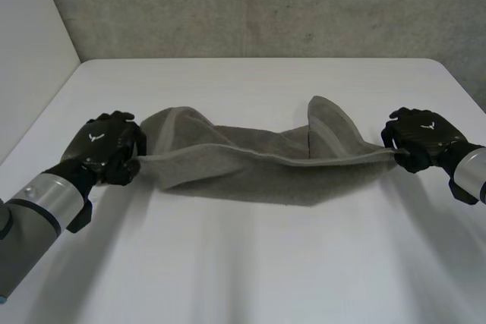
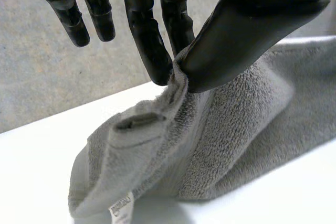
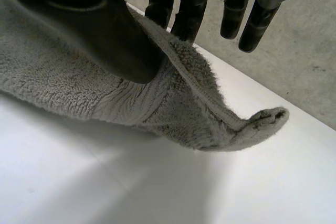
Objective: Fold the towel.
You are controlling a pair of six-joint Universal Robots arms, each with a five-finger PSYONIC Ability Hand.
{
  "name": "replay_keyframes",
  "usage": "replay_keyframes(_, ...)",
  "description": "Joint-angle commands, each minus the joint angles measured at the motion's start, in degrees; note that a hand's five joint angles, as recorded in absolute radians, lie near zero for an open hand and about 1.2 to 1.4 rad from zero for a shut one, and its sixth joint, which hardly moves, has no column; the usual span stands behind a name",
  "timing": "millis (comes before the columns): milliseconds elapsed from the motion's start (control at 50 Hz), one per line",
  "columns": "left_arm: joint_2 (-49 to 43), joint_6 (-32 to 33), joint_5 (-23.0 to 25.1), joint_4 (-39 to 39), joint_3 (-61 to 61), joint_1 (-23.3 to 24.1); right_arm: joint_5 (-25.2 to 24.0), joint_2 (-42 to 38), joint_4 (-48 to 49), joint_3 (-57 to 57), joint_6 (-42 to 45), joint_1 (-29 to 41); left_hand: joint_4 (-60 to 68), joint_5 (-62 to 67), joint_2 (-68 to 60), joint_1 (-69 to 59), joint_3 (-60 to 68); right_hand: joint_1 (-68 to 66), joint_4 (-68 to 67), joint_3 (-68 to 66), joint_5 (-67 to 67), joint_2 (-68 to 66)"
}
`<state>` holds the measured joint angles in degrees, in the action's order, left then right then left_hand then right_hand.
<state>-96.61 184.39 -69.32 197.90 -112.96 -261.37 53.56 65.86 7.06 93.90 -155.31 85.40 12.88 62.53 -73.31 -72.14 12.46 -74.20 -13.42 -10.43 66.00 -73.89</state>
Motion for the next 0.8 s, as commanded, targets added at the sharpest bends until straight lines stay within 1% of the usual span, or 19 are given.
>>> replay_keyframes(20,-5.7,5.8,-0.4,-0.1,0.0,0.1,-3.3,0.2,-2.2,0.6,0.3,-0.4,-2.9,-3.6,4.4,3.2,-2.5,-5.8,3.4,0.4,4.0,-6.1)
replay_keyframes(120,-8.4,6.4,-0.4,0.0,0.4,0.1,-3.8,0.2,-2.3,1.1,0.4,-1.6,-2.9,-4.8,5.6,4.4,-2.5,-5.8,3.4,0.4,4.0,-6.1)
replay_keyframes(260,-8.7,6.4,-0.4,0.2,1.2,-0.1,-4.9,0.2,-2.3,1.7,0.4,-2.4,-2.9,-7.6,8.4,7.3,-2.5,-5.8,3.4,0.4,4.0,-6.1)
replay_keyframes(300,-8.8,6.4,-0.4,0.2,1.3,-0.2,-5.3,0.2,-2.3,1.8,0.4,-2.4,-2.9,-9.7,10.4,9.3,-2.5,-5.8,3.4,0.4,4.0,-6.1)
replay_keyframes(340,-8.9,6.4,-0.4,0.2,1.3,-0.2,-5.9,0.2,-2.4,2.2,0.4,-2.5,-2.9,-14.7,15.5,14.3,-2.5,-5.8,3.4,0.4,4.0,-6.1)
replay_keyframes(360,-8.9,6.4,-0.4,0.2,1.3,-0.2,-6.3,0.2,-2.3,2.4,0.4,-2.5,-2.9,-14.7,15.5,14.3,-2.5,-5.8,3.4,0.4,4.0,-6.1)
replay_keyframes(400,-9.4,6.4,-0.4,0.2,1.3,-0.2,-6.5,0.2,-2.3,2.5,0.4,-2.5,-2.9,-19.7,20.5,19.3,-2.5,-5.8,3.4,0.4,4.0,-6.1)
replay_keyframes(420,-9.4,6.4,-0.4,0.2,1.3,-0.2,-6.6,0.2,-2.3,2.7,0.4,-2.5,-2.9,-19.8,20.5,19.4,-2.5,-5.8,3.4,0.4,4.0,-6.1)
replay_keyframes(460,-10.3,6.4,-0.4,0.0,1.3,-0.3,-6.6,0.2,-2.3,2.8,0.4,-2.5,-2.9,-25.1,25.9,24.7,-2.5,-5.8,3.4,0.4,4.0,-6.1)
replay_keyframes(660,-11.2,6.9,-0.6,-0.1,1.3,-1.1,-6.6,0.5,-3.0,3.1,0.4,-3.3,-2.9,-25.3,26.1,24.9,-2.5,-5.8,3.4,0.4,4.0,-6.1)
replay_keyframes(800,-12.5,8.9,-0.8,-0.2,1.4,-1.2,-6.8,0.9,-3.3,3.4,0.4,-4.7,-2.9,-22.6,23.4,22.2,-2.5,-5.8,3.4,0.4,4.0,-6.1)
